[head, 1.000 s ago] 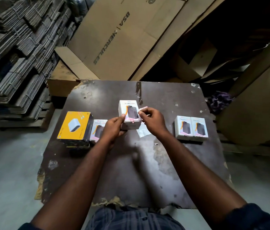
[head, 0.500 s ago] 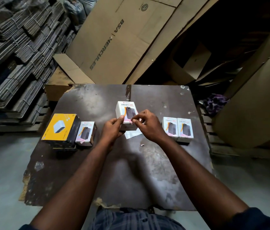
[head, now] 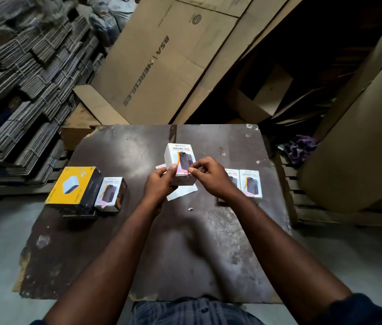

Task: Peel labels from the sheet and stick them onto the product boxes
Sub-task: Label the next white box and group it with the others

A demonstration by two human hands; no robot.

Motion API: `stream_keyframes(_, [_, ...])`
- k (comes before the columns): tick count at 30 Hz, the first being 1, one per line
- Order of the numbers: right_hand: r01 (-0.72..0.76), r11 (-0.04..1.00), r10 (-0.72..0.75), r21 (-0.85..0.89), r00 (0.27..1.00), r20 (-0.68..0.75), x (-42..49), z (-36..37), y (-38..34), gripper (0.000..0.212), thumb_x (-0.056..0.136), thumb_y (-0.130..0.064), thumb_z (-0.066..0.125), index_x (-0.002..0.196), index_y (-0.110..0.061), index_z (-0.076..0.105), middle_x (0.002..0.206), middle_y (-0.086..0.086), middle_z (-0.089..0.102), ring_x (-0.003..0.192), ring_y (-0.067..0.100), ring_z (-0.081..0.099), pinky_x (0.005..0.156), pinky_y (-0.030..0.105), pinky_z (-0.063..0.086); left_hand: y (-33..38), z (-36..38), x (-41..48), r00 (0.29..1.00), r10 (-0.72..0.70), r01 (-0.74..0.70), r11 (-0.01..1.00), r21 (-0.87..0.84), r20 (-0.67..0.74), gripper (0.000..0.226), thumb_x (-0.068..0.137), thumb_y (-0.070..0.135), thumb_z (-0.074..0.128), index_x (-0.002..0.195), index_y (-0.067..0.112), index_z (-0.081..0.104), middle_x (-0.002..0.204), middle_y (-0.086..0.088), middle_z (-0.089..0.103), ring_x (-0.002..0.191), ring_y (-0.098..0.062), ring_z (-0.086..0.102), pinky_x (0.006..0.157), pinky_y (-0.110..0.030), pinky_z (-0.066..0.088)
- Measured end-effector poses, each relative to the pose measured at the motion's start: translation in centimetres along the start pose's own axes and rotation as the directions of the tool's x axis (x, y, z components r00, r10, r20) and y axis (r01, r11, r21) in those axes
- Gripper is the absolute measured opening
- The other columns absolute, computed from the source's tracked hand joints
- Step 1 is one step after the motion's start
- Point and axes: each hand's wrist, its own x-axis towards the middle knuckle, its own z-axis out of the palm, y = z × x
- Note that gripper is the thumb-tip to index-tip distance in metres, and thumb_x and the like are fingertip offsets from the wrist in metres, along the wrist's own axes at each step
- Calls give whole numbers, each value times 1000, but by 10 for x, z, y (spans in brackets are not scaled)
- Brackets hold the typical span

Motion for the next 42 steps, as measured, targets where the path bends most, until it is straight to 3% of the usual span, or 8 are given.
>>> stream_keyframes(3, [-2,1000,2,24,1000,-5,6,-3,0,10,93,-24,66,97,-16,72,98,-2,60,76,0,53,73,22,39,3,3,5,1000,15,-15,1000,4,-2,30,95,36,62,104,9,72,96,-12,75,84,-19,69,84,-41,57])
stream_keyframes(9, [63,992,-69,-110,996,-51,17,-3,-3,9,88,-24,72,93,-19,77,97,2,64,79,11,56,71,26,45,5,7,20,1000,15,-15,1000,26,-22,34,91,41,66,97,8,73,91,-12,74,83,-20,69,81,-41,58])
stream_keyframes(15, [7,995,-12,-96,999,-48,32,2,-1,9,86,-25,74,90,-18,78,95,-1,63,71,-1,51,62,7,33,7,6,33,999,25,-22,998,65,-45,32,92,41,65,96,11,73,95,-15,75,82,-20,70,82,-44,59])
stream_keyframes(19, [-27,996,22,-85,998,-50,38,4,0,7,83,-25,77,84,-19,74,92,-2,61,69,-1,50,58,4,33,8,7,37,999,23,-20,997,77,-47,31,92,41,65,93,11,73,95,-16,74,82,-21,70,81,-44,59])
stream_keyframes(27, [-31,991,28,-132,999,-23,47,15,5,4,86,-17,72,84,-14,71,96,4,57,92,20,54,77,24,36,7,8,45,999,-6,10,995,97,-46,36,85,48,68,93,14,74,94,-14,75,85,-23,72,81,-44,60])
stream_keyframes(33, [-70,997,69,-37,997,-25,48,11,4,12,93,-14,64,82,-18,65,99,4,58,90,16,54,75,23,36,8,9,46,999,-28,32,995,91,-43,48,77,54,67,98,11,73,94,-12,76,82,-21,71,80,-44,60])
stream_keyframes(37, [-90,993,93,72,995,-44,49,12,5,12,93,-15,65,82,-20,65,101,3,58,89,15,56,70,19,40,7,9,48,997,-48,52,996,69,-58,59,69,61,69,100,10,72,95,-12,76,92,-30,73,83,-47,61])
stream_keyframes(42, [-117,970,125,214,992,-24,51,15,9,13,94,-15,63,85,-11,72,103,0,59,101,12,59,92,29,46,8,10,48,993,-89,83,994,-76,-73,32,94,36,65,106,6,70,98,-15,75,82,-21,74,68,-31,60])
